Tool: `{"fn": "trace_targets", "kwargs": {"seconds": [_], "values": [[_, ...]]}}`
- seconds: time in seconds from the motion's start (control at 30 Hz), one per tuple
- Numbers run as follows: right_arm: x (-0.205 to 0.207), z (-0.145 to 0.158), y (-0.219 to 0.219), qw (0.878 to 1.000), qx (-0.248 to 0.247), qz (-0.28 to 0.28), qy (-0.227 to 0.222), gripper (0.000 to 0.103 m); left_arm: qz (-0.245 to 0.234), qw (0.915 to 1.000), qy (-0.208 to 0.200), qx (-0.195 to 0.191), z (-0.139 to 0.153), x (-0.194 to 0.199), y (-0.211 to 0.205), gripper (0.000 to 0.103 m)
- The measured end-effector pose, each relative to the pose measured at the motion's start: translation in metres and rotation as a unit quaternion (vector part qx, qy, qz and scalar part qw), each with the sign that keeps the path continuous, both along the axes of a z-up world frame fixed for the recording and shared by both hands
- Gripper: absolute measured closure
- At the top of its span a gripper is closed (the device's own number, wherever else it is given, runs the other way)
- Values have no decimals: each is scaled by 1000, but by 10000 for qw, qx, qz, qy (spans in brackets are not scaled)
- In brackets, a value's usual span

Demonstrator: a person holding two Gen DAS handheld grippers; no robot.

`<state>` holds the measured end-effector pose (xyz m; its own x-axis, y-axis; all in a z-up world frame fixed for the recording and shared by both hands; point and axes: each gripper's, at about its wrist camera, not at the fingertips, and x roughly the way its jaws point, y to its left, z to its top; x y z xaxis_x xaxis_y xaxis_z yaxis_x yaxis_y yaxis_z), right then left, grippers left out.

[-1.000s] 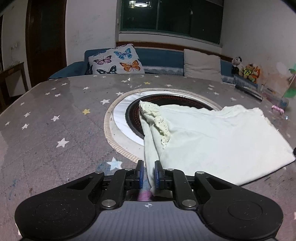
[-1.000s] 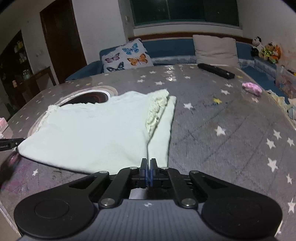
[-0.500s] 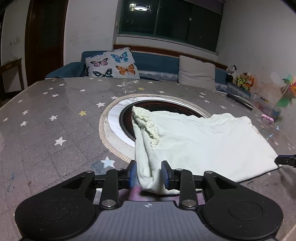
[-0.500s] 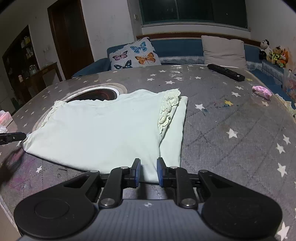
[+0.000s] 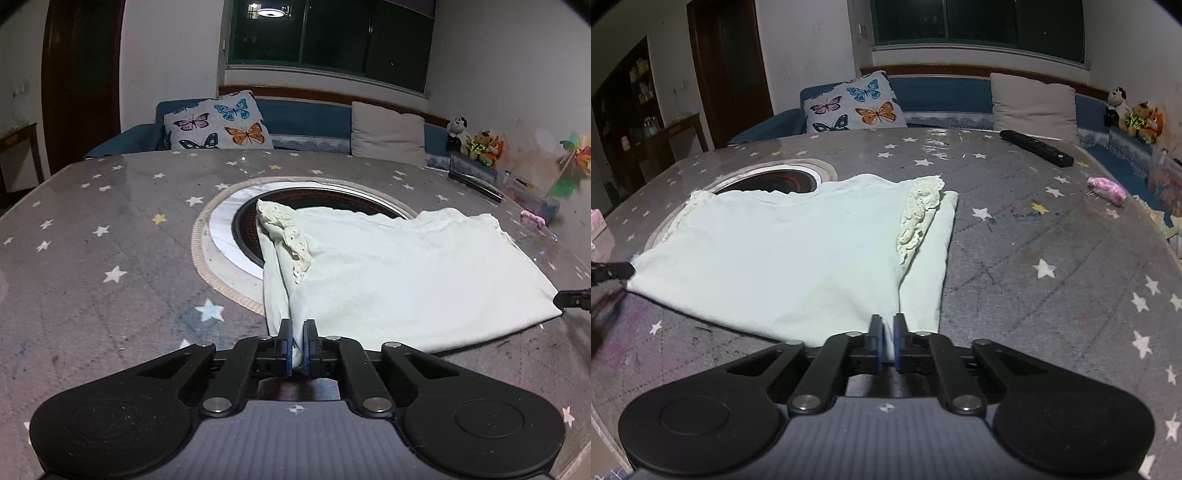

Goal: Fold clothes

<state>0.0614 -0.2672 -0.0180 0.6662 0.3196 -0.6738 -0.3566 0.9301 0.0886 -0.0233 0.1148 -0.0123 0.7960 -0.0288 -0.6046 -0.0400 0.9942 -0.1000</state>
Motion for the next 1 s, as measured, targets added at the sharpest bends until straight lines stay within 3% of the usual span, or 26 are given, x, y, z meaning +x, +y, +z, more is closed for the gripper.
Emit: {"fn": "trace_targets", "kwargs": {"seconds": [0.27, 0.33, 0.4, 0.6, 0.73, 0.93, 1.0], "values": [[2, 7, 0, 9999, 21, 52, -84, 98, 201, 9994, 27, -273, 6, -2, 7, 89], [3, 9, 0, 9999, 26, 65, -105, 96, 277, 9991, 18, -321, 9, -3, 10, 70], [4, 11, 0, 9999, 31, 78, -126, 95, 335, 9988, 53, -355, 8, -1, 10, 63], [6, 15, 4, 9996, 91, 171, -196, 93, 267, 9984, 255, -436, -3, 7, 4, 66], [10, 11, 14, 9993, 95, 315, -169, 93, 217, 9980, 250, -532, -3, 9, 2, 89], [16, 11, 22, 9988, 15, 484, -46, 92, 146, 9982, -30, -579, 9, 4, -3, 92], [20, 19, 25, 9983, 68, 571, -40, 87, 117, 9980, -103, -608, 13, 3, -5, 92]]}}
